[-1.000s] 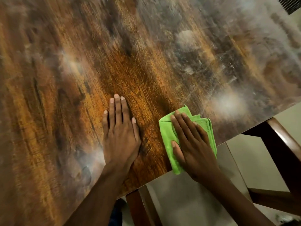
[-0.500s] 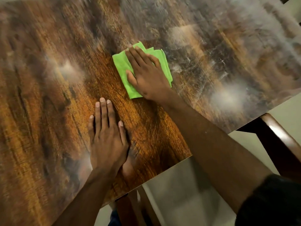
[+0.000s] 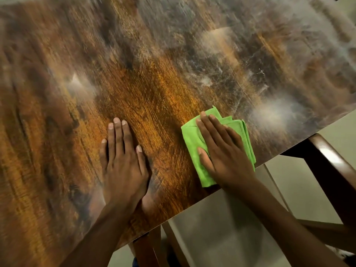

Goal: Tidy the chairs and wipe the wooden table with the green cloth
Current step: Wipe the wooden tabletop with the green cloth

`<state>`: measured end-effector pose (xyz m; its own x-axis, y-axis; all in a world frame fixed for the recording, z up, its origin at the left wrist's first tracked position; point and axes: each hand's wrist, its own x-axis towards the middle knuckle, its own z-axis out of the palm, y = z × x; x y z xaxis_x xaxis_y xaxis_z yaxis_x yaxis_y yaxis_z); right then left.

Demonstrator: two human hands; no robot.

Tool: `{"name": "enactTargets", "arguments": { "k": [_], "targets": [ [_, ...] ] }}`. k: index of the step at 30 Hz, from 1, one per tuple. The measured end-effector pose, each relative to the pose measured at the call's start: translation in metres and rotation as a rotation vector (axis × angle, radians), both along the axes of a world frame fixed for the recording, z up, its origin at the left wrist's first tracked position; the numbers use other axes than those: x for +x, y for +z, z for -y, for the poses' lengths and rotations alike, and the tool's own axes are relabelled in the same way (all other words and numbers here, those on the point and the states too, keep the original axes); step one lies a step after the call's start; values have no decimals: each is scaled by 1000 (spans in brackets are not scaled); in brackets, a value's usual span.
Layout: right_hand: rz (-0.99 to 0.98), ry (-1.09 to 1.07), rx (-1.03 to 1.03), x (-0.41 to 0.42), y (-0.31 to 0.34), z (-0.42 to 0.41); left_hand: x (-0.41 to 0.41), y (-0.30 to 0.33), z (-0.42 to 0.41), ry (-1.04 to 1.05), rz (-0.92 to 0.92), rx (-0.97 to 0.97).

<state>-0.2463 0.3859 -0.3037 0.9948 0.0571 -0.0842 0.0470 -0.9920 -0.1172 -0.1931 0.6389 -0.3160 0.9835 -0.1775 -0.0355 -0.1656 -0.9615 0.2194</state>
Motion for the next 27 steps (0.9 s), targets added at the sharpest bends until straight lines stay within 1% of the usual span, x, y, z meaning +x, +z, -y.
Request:
{"name": "enactTargets", "arguments": {
  "k": [3,9,12,15,22,25,27],
  "targets": [
    [47,30,-14,32,-1,-7,-1,-1,-1,1,0,5],
    [90,72,43,151,-5,-26,-1,-2,0,0,8,3],
    [80,66,48,172,-7,-29,-3,-2,-1,-6,13,5],
    [92,78,76,153,-8,-24,-2,-2,-1,-4,12,4],
    [35,36,35,40,-1,-7,-4,-3,-2,-33,17,5],
    [-16,-7,56,28,-1,-8,-1,-5,-2,-18,11,28],
    [-85,-41,135,33,9,-9,-1,-1,-1,-30,-32,37]
  ]
}}
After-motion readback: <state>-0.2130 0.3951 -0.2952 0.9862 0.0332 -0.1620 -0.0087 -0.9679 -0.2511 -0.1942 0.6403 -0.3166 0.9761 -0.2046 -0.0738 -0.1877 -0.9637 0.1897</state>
